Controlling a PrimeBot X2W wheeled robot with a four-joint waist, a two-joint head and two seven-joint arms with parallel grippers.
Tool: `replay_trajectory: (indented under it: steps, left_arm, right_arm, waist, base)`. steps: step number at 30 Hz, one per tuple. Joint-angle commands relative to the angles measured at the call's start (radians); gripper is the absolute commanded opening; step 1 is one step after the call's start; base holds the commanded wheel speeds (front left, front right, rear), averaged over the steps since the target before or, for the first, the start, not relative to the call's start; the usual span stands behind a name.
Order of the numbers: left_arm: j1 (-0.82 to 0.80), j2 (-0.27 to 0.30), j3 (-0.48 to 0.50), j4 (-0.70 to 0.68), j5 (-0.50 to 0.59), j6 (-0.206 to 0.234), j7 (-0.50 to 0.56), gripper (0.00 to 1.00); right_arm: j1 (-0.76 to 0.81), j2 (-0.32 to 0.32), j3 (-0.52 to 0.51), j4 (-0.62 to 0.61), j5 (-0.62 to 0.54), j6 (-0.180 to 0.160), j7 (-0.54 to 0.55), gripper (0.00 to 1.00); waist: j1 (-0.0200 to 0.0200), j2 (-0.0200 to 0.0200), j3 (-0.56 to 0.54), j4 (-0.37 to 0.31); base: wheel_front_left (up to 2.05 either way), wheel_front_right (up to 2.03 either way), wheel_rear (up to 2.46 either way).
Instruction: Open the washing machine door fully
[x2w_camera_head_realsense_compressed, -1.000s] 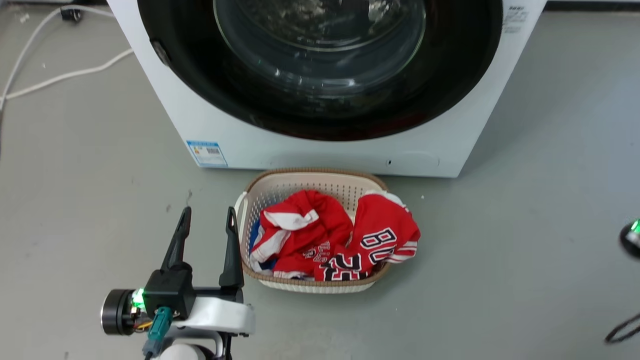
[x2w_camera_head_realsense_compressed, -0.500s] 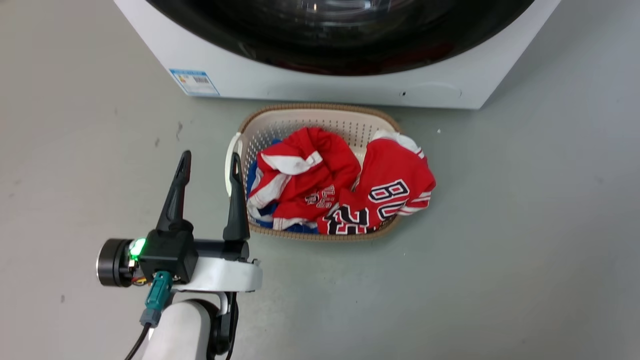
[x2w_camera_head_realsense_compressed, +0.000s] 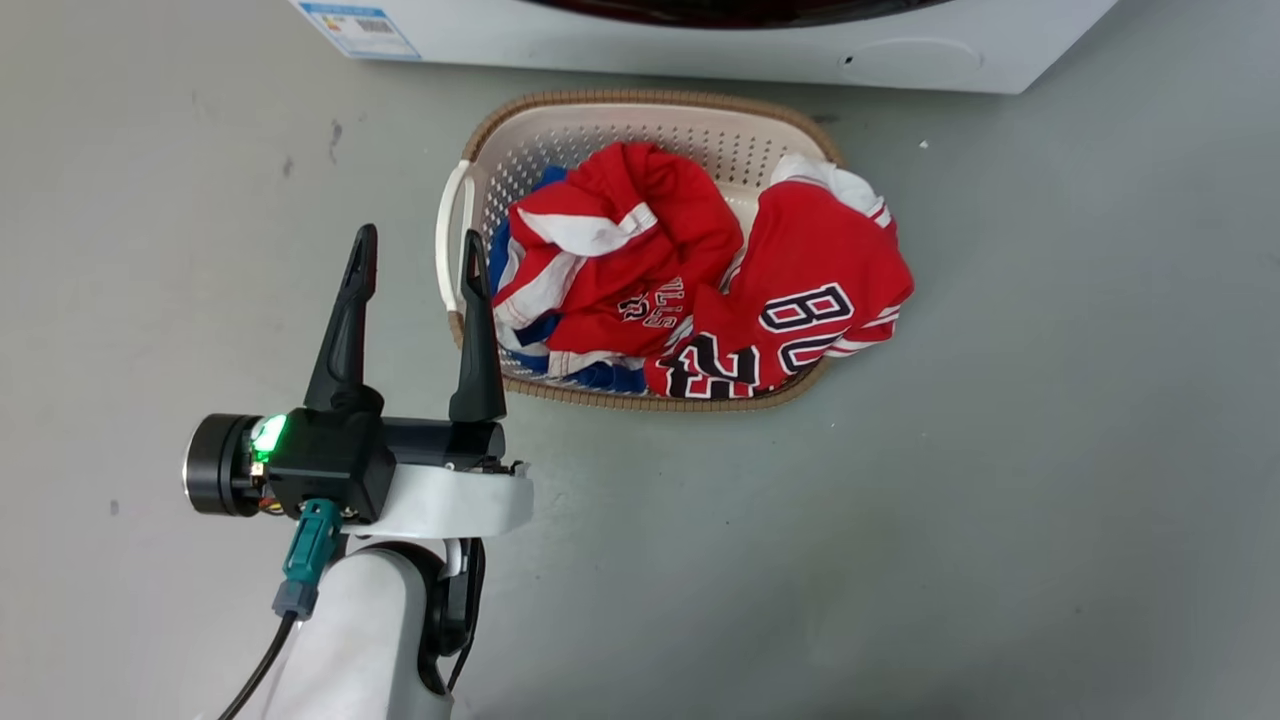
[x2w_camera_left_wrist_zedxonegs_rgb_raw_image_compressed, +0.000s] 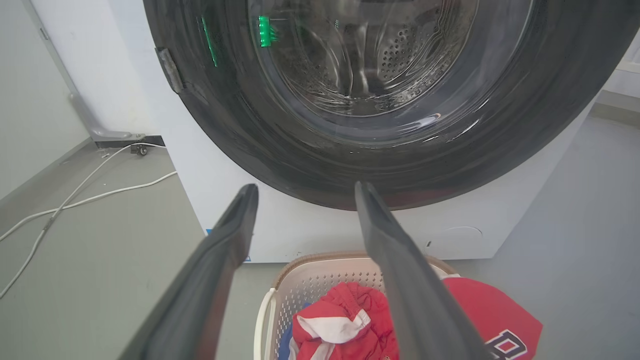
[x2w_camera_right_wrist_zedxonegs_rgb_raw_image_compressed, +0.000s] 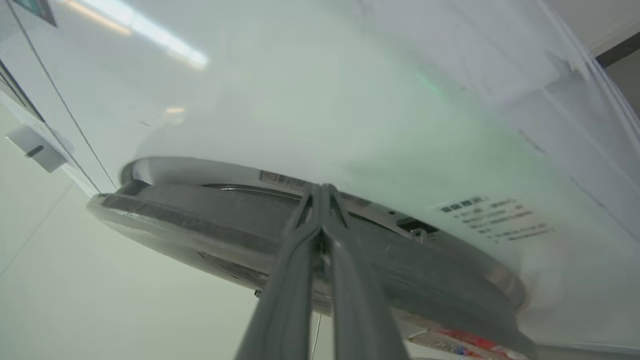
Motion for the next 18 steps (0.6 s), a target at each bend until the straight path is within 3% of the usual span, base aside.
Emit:
replay_trajectory:
  steps: [1,11,18]
  left_arm:
    - [-0.015,-0.001,-0.005,-0.006,-0.004,0.006,-0.003,1.0]
    - [-0.03,-0.001,-0.015,-0.002,-0.015,0.016,-0.003,1.0]
    - [-0.029,-0.001,-0.012,0.003,-0.014,0.019,-0.003,1.0]
  right_arm:
    - [-0.037,-0.006,0.022,0.014,-0.021,0.0,0.02,0.0]
    - [-0.108,0.007,0.101,0.068,-0.079,0.0,0.096,0.0]
    - [-0.052,0.036,0.145,0.048,-0.071,0.001,0.138,0.0]
  waist:
    - [-0.0002,0.0,0.023,0.014]
    - [-0.0002,0.0,0.047,0.028]
    - [-0.0002,0.0,0.029,0.019]
  base:
    - [0.0,0.0,0.0]
    - [0.0,0.0,0.0]
    - [0.0,0.0,0.0]
